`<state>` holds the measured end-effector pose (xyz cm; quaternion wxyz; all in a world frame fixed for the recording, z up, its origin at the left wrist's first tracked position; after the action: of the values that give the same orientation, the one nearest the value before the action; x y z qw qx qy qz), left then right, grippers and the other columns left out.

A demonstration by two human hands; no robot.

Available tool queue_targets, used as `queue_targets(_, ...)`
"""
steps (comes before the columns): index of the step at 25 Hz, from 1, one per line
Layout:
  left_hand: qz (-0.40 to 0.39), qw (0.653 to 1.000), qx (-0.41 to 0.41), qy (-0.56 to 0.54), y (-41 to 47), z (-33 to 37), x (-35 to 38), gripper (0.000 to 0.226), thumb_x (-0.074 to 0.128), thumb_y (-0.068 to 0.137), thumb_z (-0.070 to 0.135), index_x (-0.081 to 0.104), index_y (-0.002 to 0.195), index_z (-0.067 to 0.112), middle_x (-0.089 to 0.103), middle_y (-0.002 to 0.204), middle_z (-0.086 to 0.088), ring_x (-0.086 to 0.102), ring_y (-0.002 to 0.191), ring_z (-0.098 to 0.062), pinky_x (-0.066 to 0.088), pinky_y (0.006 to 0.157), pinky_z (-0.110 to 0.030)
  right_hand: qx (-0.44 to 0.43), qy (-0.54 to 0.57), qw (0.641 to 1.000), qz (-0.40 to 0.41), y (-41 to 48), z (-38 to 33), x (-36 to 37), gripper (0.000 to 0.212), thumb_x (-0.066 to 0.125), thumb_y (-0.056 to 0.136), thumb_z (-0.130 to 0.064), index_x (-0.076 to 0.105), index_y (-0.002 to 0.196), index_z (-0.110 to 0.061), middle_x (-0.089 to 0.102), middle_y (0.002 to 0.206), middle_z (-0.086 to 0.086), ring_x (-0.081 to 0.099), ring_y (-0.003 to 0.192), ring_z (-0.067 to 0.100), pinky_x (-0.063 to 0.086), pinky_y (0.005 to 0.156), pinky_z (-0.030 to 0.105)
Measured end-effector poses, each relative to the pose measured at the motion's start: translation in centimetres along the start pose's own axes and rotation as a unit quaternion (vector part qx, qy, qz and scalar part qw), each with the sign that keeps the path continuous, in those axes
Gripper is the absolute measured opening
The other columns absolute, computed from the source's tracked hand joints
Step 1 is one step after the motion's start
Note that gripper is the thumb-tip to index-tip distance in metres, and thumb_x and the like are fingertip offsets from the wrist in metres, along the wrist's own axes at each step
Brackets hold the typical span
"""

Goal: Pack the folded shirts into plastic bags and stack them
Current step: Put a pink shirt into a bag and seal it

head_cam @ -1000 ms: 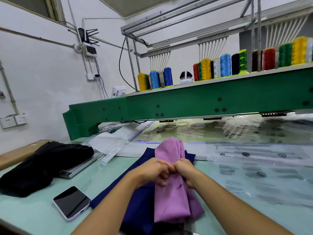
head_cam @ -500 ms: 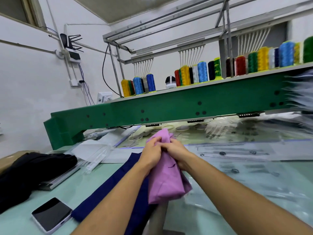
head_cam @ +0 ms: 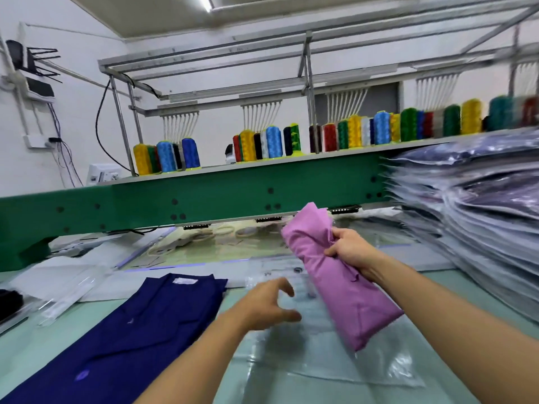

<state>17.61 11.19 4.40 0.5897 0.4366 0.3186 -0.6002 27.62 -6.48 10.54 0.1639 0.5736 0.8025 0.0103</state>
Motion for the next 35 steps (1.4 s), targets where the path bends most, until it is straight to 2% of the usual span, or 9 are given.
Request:
queue_targets(8, 0.010, 0.978, 0.029, 0.209, 0.6, 1.9, 2.4, 0.022, 0.054, 0.099, 0.031, 0.072, 0.102, 0.020, 0.072, 0.104, -0.004, 0.065, 0.094, -0.024, 0.052, 0.079, -0.033, -0.019, -0.100, 0.995, -0.015, -3.5, 3.8, -8.3, 0.049, 0.052, 0.076, 0.021, 0.074, 0.103, -0.014, 0.067, 0.115, -0.012, 0.068, 0.096, 0.009, 0.053, 0.066, 0.012)
queue_targets(15, 0.060, 0.958, 0.088, 0.265, 2.3, 3.8, 2.9, 0.028, 0.060, 0.100, 0.021, 0.039, 0.110, 0.036, 0.071, 0.104, 0.006, 0.056, 0.074, -0.014, 0.036, 0.056, -0.022, -0.142, -0.232, 0.961, -0.047, -4.6, 0.0, -8.0, 0.040, 0.047, 0.085, 0.010, 0.075, 0.095, -0.017, 0.067, 0.121, -0.004, 0.062, 0.108, 0.015, 0.049, 0.095, 0.030)
queue_targets(20, 0.045, 0.995, 0.019, 0.082, 5.4, 3.2, 2.3, 0.044, 0.044, 0.098, -0.002, 0.072, 0.110, 0.030, 0.072, 0.100, 0.005, 0.064, 0.078, 0.002, 0.046, 0.067, -0.014, -0.207, -0.325, 0.922, -0.042, -6.3, -2.2, -5.7, 0.034, 0.045, 0.081, 0.001, 0.068, 0.100, -0.016, 0.070, 0.105, 0.001, 0.063, 0.095, 0.024, 0.052, 0.087, 0.043)
queue_targets(22, 0.052, 0.996, -0.004, -0.070, 6.0, 3.6, 2.2, 0.034, 0.044, 0.101, -0.002, 0.071, 0.118, 0.011, 0.072, 0.111, -0.015, 0.064, 0.076, -0.012, 0.050, 0.070, -0.032, -0.203, -0.373, 0.903, -0.065, -7.4, -0.8, -4.7, 0.050, 0.047, 0.082, -0.003, 0.066, 0.120, -0.030, 0.070, 0.117, -0.002, 0.062, 0.103, 0.024, 0.051, 0.089, 0.039)
queue_targets(24, 0.065, 0.978, -0.026, -0.195, 6.4, 3.4, 2.3, 0.031, 0.045, 0.103, 0.003, 0.064, 0.124, -0.008, 0.065, 0.123, -0.029, 0.065, 0.106, -0.034, 0.052, 0.094, -0.044, -0.196, -0.401, 0.891, -0.087, -8.2, 1.0, -4.3, 0.065, 0.048, 0.085, -0.008, 0.053, 0.135, -0.050, 0.065, 0.131, -0.008, 0.059, 0.115, 0.020, 0.049, 0.095, 0.034)
queue_targets(26, 0.101, 0.967, -0.058, -0.226, 6.4, 2.4, 1.9, 0.025, 0.057, 0.099, 0.002, 0.069, 0.122, -0.001, 0.074, 0.115, -0.013, 0.068, 0.113, -0.029, 0.055, 0.098, -0.039, -0.183, -0.420, 0.883, -0.096, -8.4, 2.5, -4.6, 0.071, 0.049, 0.090, -0.013, 0.040, 0.138, -0.063, 0.057, 0.142, -0.010, 0.055, 0.125, 0.020, 0.045, 0.103, 0.034)
queue_targets(30, 0.164, 0.943, -0.045, -0.287, 6.6, 3.5, -0.2, 0.039, 0.053, 0.103, 0.002, 0.073, 0.106, 0.036, 0.075, 0.104, 0.022, 0.070, 0.091, 0.001, 0.049, 0.069, -0.009, -0.156, -0.463, 0.864, -0.125, -7.7, 4.5, -4.7, 0.078, 0.045, 0.085, -0.010, 0.034, 0.142, -0.061, 0.050, 0.148, -0.009, 0.049, 0.132, 0.022, 0.042, 0.107, 0.031)
queue_targets(33, 0.218, 0.940, -0.016, -0.262, 6.9, 5.4, -2.0, 0.029, 0.063, 0.099, 0.014, 0.072, 0.123, 0.029, 0.071, 0.113, 0.024, 0.064, 0.108, -0.022, 0.056, 0.081, -0.028, -0.120, -0.456, 0.868, -0.155, -6.7, 5.5, -4.3, 0.068, 0.045, 0.089, -0.013, 0.041, 0.145, -0.049, 0.048, 0.150, -0.006, 0.047, 0.134, 0.023, 0.040, 0.109, 0.033)
queue_targets(35, 0.251, 0.943, 0.003, -0.220, 6.7, 6.5, -3.0, 0.033, 0.070, 0.095, 0.020, 0.070, 0.127, 0.027, 0.069, 0.118, 0.022, 0.068, 0.108, -0.011, 0.053, 0.093, -0.029, -0.084, -0.419, 0.887, -0.172, -5.8, 6.1, -4.2, 0.056, 0.046, 0.094, -0.014, 0.049, 0.145, -0.037, 0.050, 0.150, -0.004, 0.049, 0.134, 0.022, 0.040, 0.110, 0.032)
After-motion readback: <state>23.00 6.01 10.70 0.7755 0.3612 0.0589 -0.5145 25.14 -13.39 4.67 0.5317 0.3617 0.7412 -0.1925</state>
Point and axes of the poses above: each hand's wrist, its own y-axis towards the middle knuckle, its own x-axis out of the palm, z = x × y, the point moved 9 cm from there along y, towards the middle knuckle
